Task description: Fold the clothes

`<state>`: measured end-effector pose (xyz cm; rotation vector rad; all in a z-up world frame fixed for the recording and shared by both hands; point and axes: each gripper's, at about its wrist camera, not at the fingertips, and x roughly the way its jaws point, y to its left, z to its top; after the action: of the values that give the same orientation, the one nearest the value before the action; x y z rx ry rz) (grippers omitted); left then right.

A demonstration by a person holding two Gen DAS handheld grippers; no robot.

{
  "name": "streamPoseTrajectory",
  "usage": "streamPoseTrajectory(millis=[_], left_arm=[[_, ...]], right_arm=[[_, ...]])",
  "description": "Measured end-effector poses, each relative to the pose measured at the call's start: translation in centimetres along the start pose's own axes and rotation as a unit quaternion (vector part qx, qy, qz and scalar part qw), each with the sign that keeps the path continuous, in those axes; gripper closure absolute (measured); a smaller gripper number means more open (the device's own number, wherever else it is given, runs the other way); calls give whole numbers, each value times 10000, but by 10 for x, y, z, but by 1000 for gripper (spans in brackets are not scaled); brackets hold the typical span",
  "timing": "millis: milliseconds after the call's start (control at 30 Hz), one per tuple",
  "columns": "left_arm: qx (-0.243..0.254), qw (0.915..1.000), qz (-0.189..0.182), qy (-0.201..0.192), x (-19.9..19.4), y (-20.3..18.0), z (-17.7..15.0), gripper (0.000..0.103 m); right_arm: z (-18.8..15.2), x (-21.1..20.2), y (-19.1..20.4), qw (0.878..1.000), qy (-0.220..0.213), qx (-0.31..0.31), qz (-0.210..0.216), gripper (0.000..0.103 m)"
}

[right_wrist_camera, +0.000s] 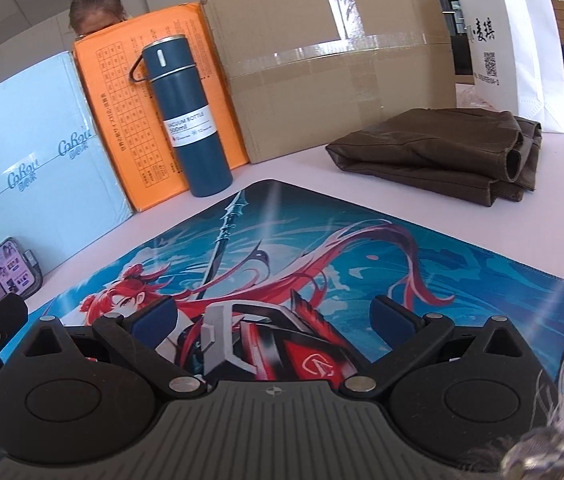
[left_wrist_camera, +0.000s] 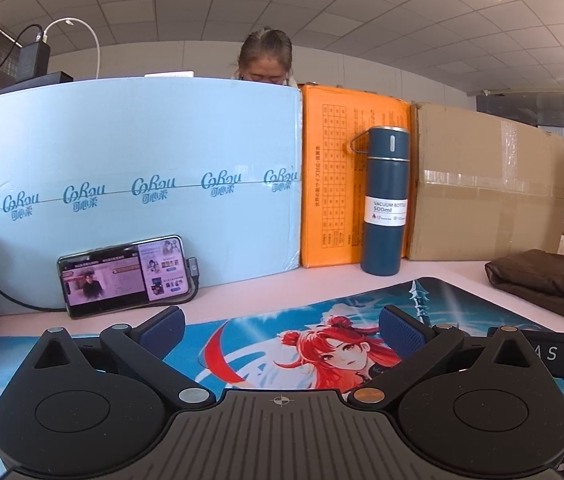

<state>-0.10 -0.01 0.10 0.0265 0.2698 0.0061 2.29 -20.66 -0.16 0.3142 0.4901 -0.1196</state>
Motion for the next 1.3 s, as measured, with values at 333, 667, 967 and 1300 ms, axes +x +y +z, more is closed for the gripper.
streamPoseTrajectory(millis=[333, 667, 967, 1300], left_arm=[[-290, 9988, 259, -313, -28, 32, 10, 0], [-754, 9840, 1587, -297, -37, 127, 0, 0], [-665, 9796, 1871, -310, -50, 108, 1, 0], [-675, 9814, 1766, -345, -52, 106, 2, 0]], right_arm=[[11, 4, 39, 9968, -280, -285, 688, 0], [-5, 27, 110, 9649, 43, -1397, 2222, 0], [-7, 36, 74, 9605, 109, -1687, 2208, 0], [-8, 42, 79, 9580, 492, -1799, 2178, 0]])
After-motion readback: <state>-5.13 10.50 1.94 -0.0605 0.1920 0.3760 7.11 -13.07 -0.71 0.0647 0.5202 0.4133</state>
